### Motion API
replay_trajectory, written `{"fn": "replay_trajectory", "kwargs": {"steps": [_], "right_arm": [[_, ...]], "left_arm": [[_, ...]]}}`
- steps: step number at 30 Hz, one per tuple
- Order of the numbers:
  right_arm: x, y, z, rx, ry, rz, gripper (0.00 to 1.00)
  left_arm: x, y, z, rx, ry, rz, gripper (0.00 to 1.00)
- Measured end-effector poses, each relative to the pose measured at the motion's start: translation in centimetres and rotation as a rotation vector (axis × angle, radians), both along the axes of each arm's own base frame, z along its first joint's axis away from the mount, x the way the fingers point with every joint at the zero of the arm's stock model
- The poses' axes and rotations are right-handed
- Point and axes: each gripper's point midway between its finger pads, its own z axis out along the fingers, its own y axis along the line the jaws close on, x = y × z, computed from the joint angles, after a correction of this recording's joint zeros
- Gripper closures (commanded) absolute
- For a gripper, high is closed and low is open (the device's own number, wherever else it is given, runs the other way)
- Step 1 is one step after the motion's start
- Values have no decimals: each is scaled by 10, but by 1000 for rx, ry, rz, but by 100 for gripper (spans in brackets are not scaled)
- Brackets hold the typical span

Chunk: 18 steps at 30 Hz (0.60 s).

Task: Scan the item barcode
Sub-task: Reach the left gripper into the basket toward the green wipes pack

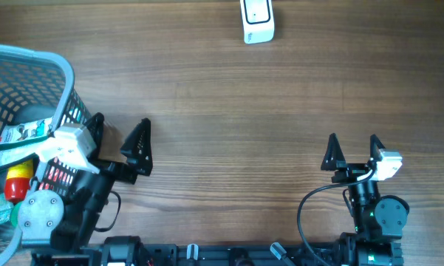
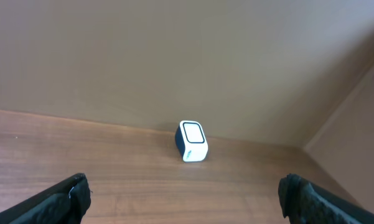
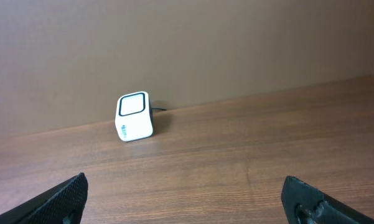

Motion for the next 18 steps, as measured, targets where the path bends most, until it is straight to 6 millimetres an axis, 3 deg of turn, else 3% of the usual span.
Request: {"fn": "replay_trajectory", "kwargs": {"steps": [4, 8, 10, 12, 15, 18], "right_arm": [[0, 0, 0, 0, 0, 0, 0], [0, 0, 0, 0, 0, 0, 1], [0, 0, 0, 0, 0, 0, 0], [0, 0, 0, 0, 0, 0, 0], [0, 0, 0, 0, 0, 0, 0], [0, 0, 0, 0, 0, 0, 0]], "left_arm": [[-4, 0, -25, 0, 117, 0, 0], [-2, 14, -25, 7, 126, 82, 0], [-2, 29, -14, 3, 111, 171, 0], [-5, 51, 19, -2, 66, 303, 0], [-10, 79, 52, -11, 57, 468, 0], [0, 109, 67, -14, 142, 656, 0]]}}
